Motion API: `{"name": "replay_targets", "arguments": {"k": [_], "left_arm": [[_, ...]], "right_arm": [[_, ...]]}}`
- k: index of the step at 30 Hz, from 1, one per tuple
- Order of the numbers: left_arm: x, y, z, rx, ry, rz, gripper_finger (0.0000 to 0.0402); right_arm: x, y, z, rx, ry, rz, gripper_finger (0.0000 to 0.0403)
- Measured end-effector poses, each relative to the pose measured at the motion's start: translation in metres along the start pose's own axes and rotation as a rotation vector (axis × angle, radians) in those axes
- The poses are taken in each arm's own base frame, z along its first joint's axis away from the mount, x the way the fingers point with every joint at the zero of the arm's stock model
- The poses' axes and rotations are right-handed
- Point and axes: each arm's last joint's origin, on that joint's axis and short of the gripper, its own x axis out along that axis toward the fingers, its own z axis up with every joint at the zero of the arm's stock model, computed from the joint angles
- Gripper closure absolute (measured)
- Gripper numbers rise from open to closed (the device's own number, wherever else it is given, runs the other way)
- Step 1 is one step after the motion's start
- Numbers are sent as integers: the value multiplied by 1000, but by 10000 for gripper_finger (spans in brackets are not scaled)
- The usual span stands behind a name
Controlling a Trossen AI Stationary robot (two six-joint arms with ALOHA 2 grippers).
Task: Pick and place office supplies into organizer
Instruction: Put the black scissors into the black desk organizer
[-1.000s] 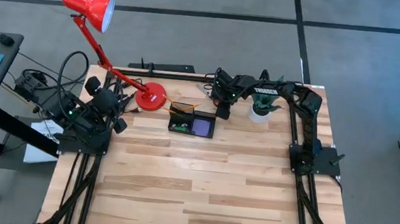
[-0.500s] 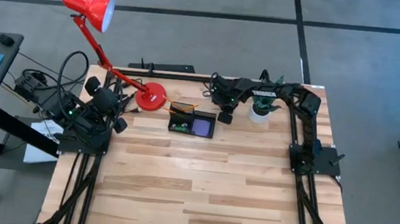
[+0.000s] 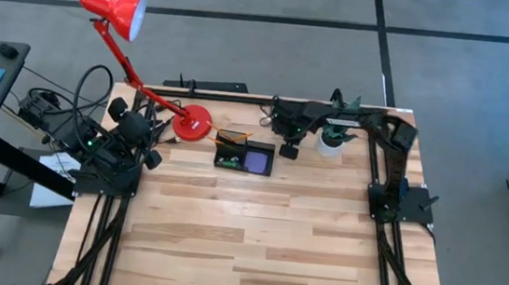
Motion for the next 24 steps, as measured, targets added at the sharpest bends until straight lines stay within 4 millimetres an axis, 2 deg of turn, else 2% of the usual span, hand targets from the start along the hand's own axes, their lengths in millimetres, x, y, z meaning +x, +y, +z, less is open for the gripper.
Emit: {"name": "replay_targets", "arguments": {"k": [4, 8, 13, 18, 24], "left_arm": [[0, 0, 0, 0, 0, 0, 365], [0, 0, 0, 1, 0, 0, 365], [0, 0, 0, 1, 0, 0, 365], [0, 0, 0, 1, 0, 0, 365], [0, 0, 0, 2, 0, 0, 365]], "right_arm": [[-32, -5, -1, 30, -70, -86, 400], [-60, 2, -3, 5, -97, -212, 401], [-79, 33, -3, -199, -50, -385, 401], [-98, 67, 3, -376, -72, -470, 402], [-138, 88, 21, -466, -143, -550, 402]]}}
